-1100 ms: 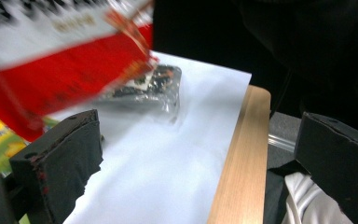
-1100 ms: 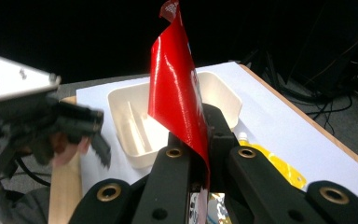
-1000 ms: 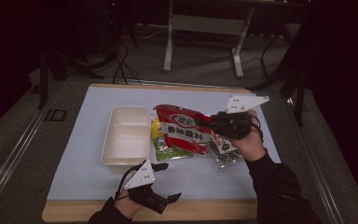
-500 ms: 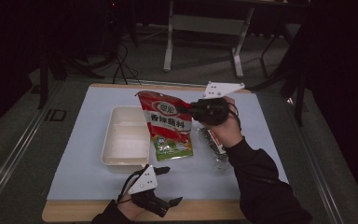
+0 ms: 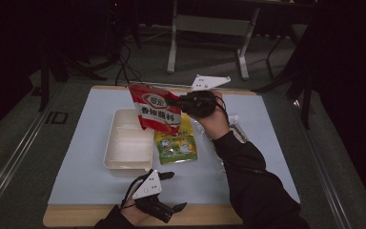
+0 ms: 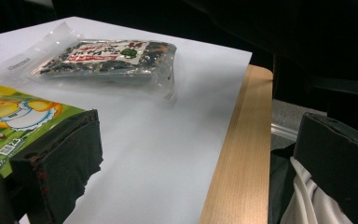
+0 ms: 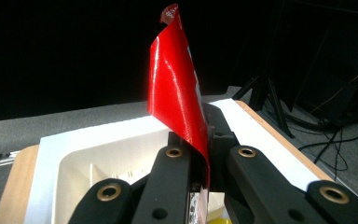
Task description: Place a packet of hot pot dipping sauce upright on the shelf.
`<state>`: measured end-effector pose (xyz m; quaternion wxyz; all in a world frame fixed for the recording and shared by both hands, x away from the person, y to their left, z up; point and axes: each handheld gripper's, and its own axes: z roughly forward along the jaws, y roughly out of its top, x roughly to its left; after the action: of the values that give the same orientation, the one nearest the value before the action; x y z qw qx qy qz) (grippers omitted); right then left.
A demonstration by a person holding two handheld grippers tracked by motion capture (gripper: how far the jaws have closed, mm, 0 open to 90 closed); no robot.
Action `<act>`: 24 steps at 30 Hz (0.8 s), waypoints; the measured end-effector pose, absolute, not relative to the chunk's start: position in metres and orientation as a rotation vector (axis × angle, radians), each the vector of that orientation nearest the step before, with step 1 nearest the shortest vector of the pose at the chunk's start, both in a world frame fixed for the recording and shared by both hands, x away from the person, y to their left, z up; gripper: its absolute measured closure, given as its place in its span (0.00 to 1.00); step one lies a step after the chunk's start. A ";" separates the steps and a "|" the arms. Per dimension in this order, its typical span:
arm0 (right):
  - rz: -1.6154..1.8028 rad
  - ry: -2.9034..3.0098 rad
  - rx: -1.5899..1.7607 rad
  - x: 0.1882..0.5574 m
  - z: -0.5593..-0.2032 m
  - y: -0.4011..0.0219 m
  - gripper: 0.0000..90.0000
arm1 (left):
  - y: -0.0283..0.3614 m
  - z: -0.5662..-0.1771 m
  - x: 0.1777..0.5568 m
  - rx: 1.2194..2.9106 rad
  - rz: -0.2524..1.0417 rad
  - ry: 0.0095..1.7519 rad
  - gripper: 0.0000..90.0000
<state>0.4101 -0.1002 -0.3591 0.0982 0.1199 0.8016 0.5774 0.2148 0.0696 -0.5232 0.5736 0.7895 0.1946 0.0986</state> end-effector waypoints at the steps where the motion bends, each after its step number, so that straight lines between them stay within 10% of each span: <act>1: 1.707 2.372 0.348 0.412 -0.360 -0.098 0.99 | 0.070 -0.524 0.215 1.849 0.229 0.455 0.02; 24: 1.767 2.357 0.348 0.448 -0.386 -0.042 0.99 | 0.071 -0.525 0.213 1.850 0.232 0.462 0.02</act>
<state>0.4480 -0.0423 -0.3862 0.0873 0.1168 0.7916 0.5934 0.2134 0.0715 -0.5248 0.5734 0.7891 0.1971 0.0989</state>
